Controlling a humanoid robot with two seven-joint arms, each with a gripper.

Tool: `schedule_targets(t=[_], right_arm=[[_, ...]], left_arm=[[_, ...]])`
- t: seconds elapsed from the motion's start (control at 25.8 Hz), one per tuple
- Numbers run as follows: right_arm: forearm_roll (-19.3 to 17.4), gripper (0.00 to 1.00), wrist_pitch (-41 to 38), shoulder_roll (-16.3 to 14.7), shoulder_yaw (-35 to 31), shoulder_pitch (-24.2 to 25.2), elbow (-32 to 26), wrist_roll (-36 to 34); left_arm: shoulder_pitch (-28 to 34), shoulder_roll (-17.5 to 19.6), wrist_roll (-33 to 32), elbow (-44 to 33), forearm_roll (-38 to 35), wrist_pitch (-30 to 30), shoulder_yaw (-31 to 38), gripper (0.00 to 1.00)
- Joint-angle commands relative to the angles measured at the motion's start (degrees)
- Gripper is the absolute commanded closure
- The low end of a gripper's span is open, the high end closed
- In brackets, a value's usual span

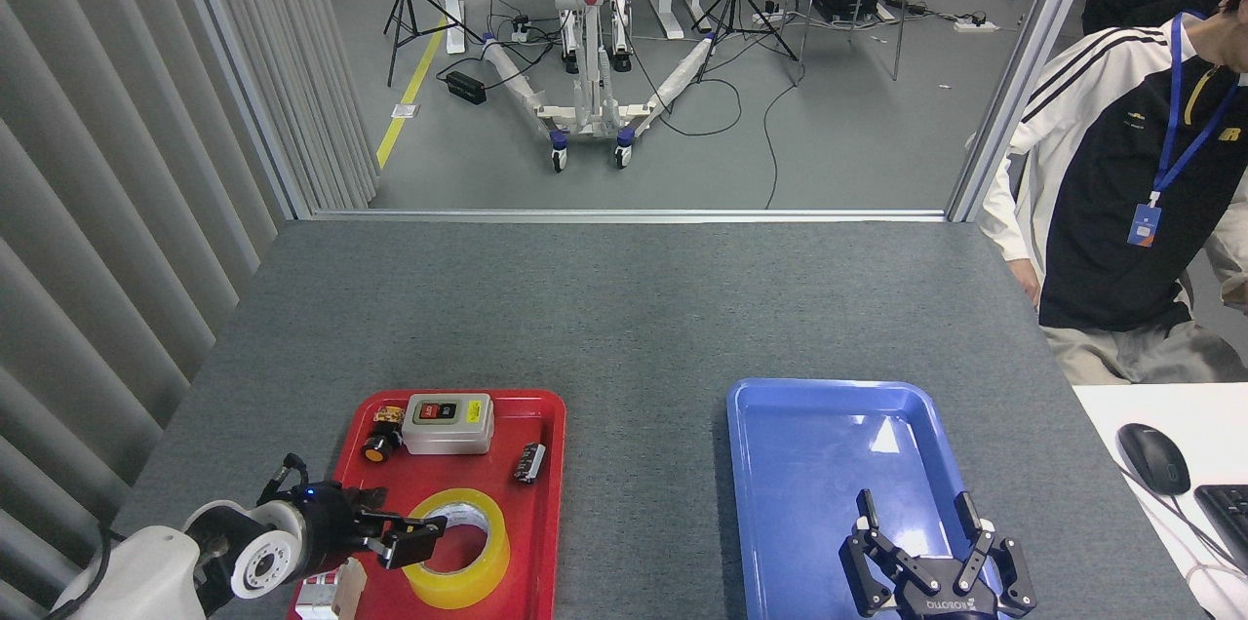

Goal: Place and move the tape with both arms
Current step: 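Close the left gripper on the rim of the yellow tape roll, then lift the tape with the left gripper and carry it toward the blue tray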

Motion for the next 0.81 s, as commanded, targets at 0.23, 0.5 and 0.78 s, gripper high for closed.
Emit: schedule_targets(t=[0.23,0.5,0.78], right_arm=[[0.33,0.00,-0.09,0.05,0.00,0.00,0.02,-1.56],[0.42,0.00,-0.09,-0.13,0.00,0.00,0.46,-1.56],[0.42,0.00,-0.09,0.05,0.00,0.00,0.64,-1.56]], left_arm=[[-0.90,-1.75,-0.85,3.96,-0.18,0.04,-1.41,0.11],[-1.34,-2.81,-1.20,7.83,-1.06,0.13,-1.76,0.18],[-1.69,-3.25,-4.72,7.47,-1.06,-2.25,-1.67,0.65]])
